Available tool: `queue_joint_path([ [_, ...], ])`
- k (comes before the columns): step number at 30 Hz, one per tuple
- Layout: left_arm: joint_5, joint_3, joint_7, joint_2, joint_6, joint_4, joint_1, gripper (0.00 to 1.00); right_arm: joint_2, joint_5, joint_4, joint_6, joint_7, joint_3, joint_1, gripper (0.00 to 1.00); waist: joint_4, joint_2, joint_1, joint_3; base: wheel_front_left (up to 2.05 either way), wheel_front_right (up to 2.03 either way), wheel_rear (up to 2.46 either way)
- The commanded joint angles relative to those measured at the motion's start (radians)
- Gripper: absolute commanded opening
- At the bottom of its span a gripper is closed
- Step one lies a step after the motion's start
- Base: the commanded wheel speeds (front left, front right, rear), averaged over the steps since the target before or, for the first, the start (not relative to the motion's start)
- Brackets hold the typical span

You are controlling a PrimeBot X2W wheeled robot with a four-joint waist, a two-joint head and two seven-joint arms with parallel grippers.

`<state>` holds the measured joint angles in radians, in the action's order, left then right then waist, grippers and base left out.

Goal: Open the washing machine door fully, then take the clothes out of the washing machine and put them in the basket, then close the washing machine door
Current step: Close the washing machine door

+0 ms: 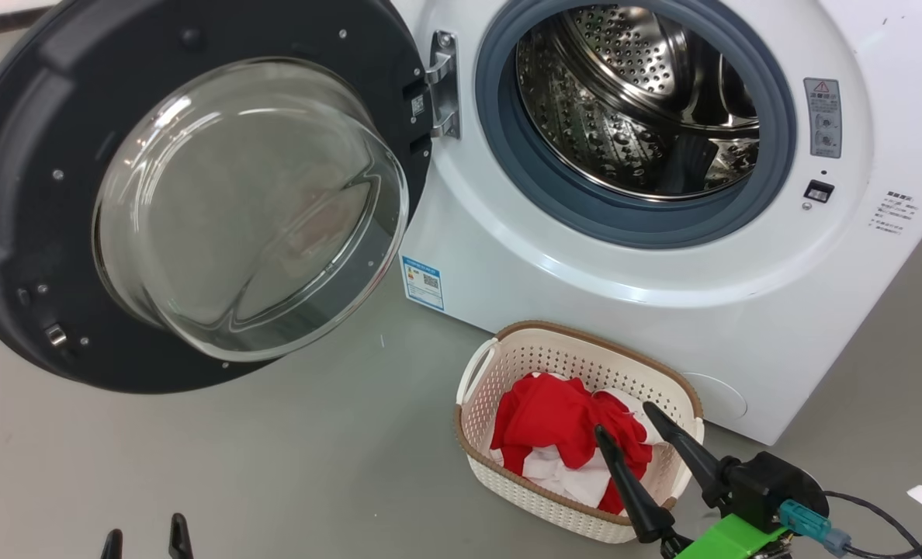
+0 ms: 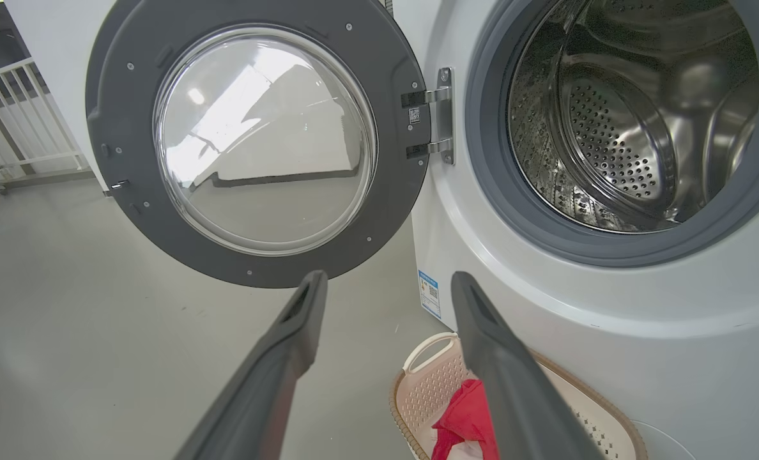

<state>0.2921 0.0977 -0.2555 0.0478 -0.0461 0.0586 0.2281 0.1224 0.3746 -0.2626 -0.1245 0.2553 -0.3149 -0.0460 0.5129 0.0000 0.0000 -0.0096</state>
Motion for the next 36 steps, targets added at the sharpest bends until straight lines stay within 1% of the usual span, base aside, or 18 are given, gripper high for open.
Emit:
queue_joint_path([
  [1, 0.012, 0.033, -0.006, 0.002, -0.013, -0.035, -0.013, 1.00, 0.009, 0.009, 0.018, -0.006, 0.006, -0.028, -0.045, 1.00, 0.005, 0.0000, 0.0000, 0.006, 0.00, 0.00, 0.00],
  [7, 0.029, 0.027, -0.006, 0.002, -0.028, -0.055, -0.003, 1.00, 0.015, 0.020, 0.006, -0.006, 0.006, -0.050, -0.064, 1.00, 0.007, 0.0000, 0.0000, 0.009, 0.00, 0.00, 0.00],
  [11, 0.042, 0.028, -0.006, 0.002, -0.025, -0.073, -0.007, 1.00, 0.014, 0.024, 0.006, -0.006, 0.006, -0.052, -0.060, 1.00, 0.005, 0.0000, 0.0000, 0.007, 0.00, 0.00, 0.00],
  [12, 0.048, 0.030, -0.006, 0.002, -0.021, -0.080, -0.010, 0.68, 0.014, 0.024, 0.007, -0.006, 0.006, -0.051, -0.057, 1.00, 0.005, 0.0000, 0.0000, 0.006, 0.00, 0.00, 0.00],
  [13, 0.060, 0.032, -0.006, 0.002, -0.016, -0.090, -0.014, 0.41, 0.013, 0.024, 0.008, -0.006, 0.006, -0.049, -0.053, 1.00, 0.004, 0.0000, 0.0000, 0.006, 0.00, 0.00, 0.00],
  [14, 0.069, 0.037, -0.006, 0.002, -0.007, -0.102, -0.020, 0.09, 0.011, 0.024, 0.009, -0.006, 0.006, -0.046, -0.049, 1.00, 0.004, 0.0000, 0.0000, 0.005, 0.00, 0.00, 0.00],
  [15, 0.073, 0.044, -0.006, 0.002, 0.006, -0.117, -0.027, 0.00, 0.010, 0.024, 0.010, -0.006, 0.006, -0.043, -0.044, 1.00, 0.003, 0.0000, 0.0000, 0.006, 0.00, 0.00, 0.00],
  [17, 0.080, 0.075, -0.006, 0.002, 0.037, -0.147, -0.053, 0.00, 0.009, 0.020, 0.013, -0.006, 0.006, -0.036, -0.036, 1.00, 0.002, 0.0000, 0.0000, 0.011, 0.00, 0.00, 0.00],
  [20, 0.074, 0.163, -0.006, 0.007, 0.096, -0.195, -0.123, 0.00, 0.008, 0.014, 0.017, -0.006, 0.006, -0.020, -0.024, 1.00, -0.001, 0.0000, 0.0000, 0.017, 0.00, 0.00, 0.00],
  [23, 0.063, 0.248, -0.006, 0.058, 0.141, -0.231, -0.219, 0.00, 0.006, 0.006, 0.024, -0.006, 0.006, -0.001, -0.010, 1.00, -0.006, 0.0000, 0.0000, 0.024, 0.00, 0.00, 0.00],
  [26, 0.090, 0.318, -0.006, 0.133, 0.165, -0.226, -0.336, 0.00, 0.006, -0.004, 0.032, -0.006, 0.006, 0.013, 0.003, 1.00, -0.012, 0.0000, 0.0000, 0.035, 0.00, 0.00, 0.00],
  [29, 0.132, 0.360, -0.006, 0.230, 0.175, -0.188, -0.464, 0.00, 0.006, -0.013, 0.040, -0.006, 0.006, 0.028, 0.014, 1.00, -0.017, 0.0000, 0.0000, 0.046, 0.00, 0.00, 0.00],
  [33, 0.203, 0.337, -0.006, 0.380, 0.176, -0.128, -0.613, 0.00, 0.007, -0.026, 0.052, -0.006, 0.006, 0.047, 0.023, 1.00, -0.020, 0.0000, 0.0000, 0.065, 0.00, 0.00, 0.00],
  [36, 0.272, 0.316, -0.006, 0.469, 0.176, -0.041, -0.717, 0.00, 0.005, -0.036, 0.059, -0.006, 0.006, 0.055, 0.022, 1.00, -0.020, 0.0000, 0.0000, 0.083, 0.00, 0.00, 0.00],
])
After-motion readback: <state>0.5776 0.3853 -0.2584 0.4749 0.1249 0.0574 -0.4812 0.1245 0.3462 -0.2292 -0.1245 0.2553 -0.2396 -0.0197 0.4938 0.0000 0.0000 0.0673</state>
